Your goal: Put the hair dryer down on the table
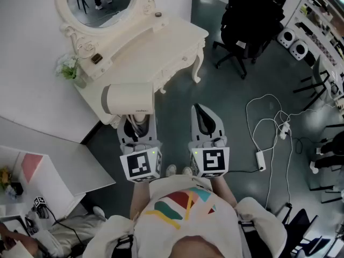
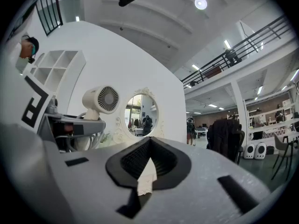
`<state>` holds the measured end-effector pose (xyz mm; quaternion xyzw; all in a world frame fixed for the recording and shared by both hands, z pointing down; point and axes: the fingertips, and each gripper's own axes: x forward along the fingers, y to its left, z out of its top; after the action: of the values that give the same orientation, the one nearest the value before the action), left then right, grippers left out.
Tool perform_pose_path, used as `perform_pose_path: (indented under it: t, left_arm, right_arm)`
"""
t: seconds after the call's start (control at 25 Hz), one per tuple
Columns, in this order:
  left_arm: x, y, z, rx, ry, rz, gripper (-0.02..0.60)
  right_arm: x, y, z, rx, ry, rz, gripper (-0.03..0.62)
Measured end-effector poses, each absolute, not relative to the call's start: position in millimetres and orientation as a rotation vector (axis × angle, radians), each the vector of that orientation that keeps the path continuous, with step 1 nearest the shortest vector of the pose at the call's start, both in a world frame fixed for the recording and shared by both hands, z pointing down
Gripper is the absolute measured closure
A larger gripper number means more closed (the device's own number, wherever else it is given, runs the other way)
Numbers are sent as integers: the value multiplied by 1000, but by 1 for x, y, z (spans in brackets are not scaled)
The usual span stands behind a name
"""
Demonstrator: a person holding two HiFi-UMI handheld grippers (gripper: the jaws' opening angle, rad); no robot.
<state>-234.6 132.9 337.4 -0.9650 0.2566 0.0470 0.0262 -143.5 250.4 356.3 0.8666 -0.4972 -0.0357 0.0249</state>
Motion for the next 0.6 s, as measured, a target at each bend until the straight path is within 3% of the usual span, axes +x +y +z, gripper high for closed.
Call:
perform_pose_path:
  t: [0.6]
  left_arm:
    - [-237, 131, 334, -2971, 818, 170, 382]
  right_arm:
    - [-143, 249, 358, 2655, -1569, -105, 595]
